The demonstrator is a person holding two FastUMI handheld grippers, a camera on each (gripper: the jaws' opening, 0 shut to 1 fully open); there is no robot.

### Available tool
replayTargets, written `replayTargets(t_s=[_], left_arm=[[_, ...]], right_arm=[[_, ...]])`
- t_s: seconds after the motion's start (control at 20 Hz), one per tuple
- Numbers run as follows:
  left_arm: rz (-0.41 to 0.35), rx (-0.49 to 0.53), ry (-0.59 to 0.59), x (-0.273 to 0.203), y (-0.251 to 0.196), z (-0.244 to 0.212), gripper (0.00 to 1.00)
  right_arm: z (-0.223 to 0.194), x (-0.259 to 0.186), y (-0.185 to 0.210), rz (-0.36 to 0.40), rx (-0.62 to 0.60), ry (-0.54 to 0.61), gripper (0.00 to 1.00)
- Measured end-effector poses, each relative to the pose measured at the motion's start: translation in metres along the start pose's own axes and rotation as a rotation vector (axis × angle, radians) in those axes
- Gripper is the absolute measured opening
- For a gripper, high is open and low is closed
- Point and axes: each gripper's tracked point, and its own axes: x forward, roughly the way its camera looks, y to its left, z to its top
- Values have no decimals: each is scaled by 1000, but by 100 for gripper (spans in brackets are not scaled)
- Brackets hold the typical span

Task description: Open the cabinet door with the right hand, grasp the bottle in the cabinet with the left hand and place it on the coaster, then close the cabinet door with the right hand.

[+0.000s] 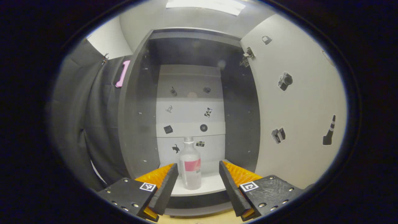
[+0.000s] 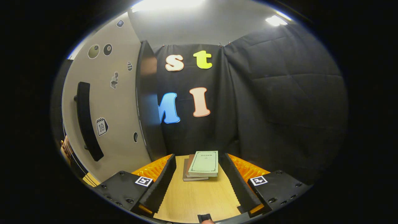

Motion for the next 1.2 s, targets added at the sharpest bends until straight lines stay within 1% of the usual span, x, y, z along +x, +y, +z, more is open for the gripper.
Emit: replayTargets(t_s=[0.1, 0.25, 0.3, 0.5, 0.55, 0.6, 0.65, 0.7, 0.75, 0.8, 0.85, 0.95, 1.0, 1.05, 1.15, 1.2], left_arm=[[-7, -17, 7, 18, 6, -7, 84], [-10, -24, 17, 42, 15, -16, 84], [-13, -23, 20, 51, 18, -19, 82], [-12, 12, 44, 82, 30, -37, 82], [-15, 17, 54, 89, 31, -41, 82], [-17, 21, 62, 95, 34, -46, 82], [-23, 21, 67, 101, 34, -50, 82], [-28, 19, 72, 104, 34, -54, 84], [-30, 18, 76, 108, 35, -57, 82], [-33, 17, 80, 111, 35, -60, 84], [-37, 16, 86, 114, 35, -63, 84], [-44, 14, 98, 118, 35, -68, 84], [-47, 13, 101, 120, 35, -70, 84], [-49, 11, 100, 120, 35, -70, 84], [-41, 13, 96, 119, 37, -69, 82], [-27, 19, 99, 120, 41, -69, 76]], right_arm=[[-2, 1, -4, -32, -11, 8, 98], [-7, 0, -9, -75, -16, 28, 98], [-8, -1, -10, -87, -17, 35, 98], [-13, -2, -15, -136, -22, 61, 98], [-13, -2, -16, -148, -20, 62, 93], [-13, 0, -17, -157, -16, 64, 98], [-14, 0, -17, -163, -9, 66, 93], [-15, 1, -16, -169, -3, 68, 93], [-15, 2, -16, -176, -1, 70, 93], [-15, 2, -16, -182, -1, 72, 98], [-16, 2, -16, -186, -2, 75, 93], [-18, 3, -16, -190, -5, 83, 93], [-18, 4, -16, -190, -8, 86, 98], [-18, 4, -16, -191, -12, 88, 98], [-19, 3, -17, -190, -21, 93, 98], [-20, 3, -17, -193, -27, 95, 98]])
